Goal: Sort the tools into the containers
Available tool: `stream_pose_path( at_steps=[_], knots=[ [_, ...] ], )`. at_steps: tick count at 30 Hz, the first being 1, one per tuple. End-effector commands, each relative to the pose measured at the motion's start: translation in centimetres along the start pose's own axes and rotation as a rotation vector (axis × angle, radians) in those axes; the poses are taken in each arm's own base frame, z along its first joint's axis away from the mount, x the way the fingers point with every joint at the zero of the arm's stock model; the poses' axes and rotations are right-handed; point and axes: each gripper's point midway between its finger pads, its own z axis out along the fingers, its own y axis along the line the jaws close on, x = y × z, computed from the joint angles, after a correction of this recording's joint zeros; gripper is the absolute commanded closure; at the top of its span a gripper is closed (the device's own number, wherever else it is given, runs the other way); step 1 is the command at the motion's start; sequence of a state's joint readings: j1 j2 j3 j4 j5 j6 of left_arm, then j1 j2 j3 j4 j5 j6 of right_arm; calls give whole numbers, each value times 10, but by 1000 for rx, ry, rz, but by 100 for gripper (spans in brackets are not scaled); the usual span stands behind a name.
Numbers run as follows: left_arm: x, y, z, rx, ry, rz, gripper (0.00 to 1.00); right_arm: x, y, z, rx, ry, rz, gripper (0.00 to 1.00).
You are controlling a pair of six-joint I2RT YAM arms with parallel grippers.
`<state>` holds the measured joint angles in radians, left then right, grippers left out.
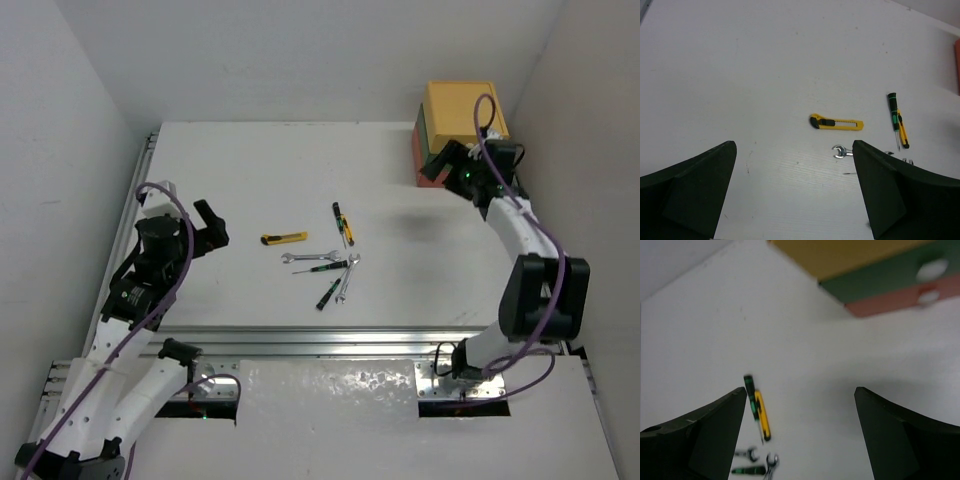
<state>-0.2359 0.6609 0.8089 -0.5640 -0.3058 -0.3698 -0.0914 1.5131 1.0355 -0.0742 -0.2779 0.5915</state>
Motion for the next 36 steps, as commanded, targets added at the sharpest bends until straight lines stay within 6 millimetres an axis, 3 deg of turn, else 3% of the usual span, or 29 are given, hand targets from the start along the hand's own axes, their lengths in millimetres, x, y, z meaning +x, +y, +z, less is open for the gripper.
stream_pose_path(
  at_steps=[1,2,7,12,18,36],
  knots=[
    [-7,-10,1,56,-31,3,0,-85,16,2,-84,-145,-86,11],
    [-8,-11,-1,66,-36,4,0,-82,-2,11,-34,-110,-72,13],
    [-10,-11,-3,71,-49,0,0,-113,-21,15,0,-143,-91,14],
    [-11,-13,-5,86,-53,-1,0,-117,-50,26,45,-114,-83,17],
    [-11,-17,-6,109,-53,2,0,-130,-58,35,51,-112,-157,28],
    [-7,-24,-6,154,-39,17,0,-151,-61,44,41,-180,-319,45]
  ],
)
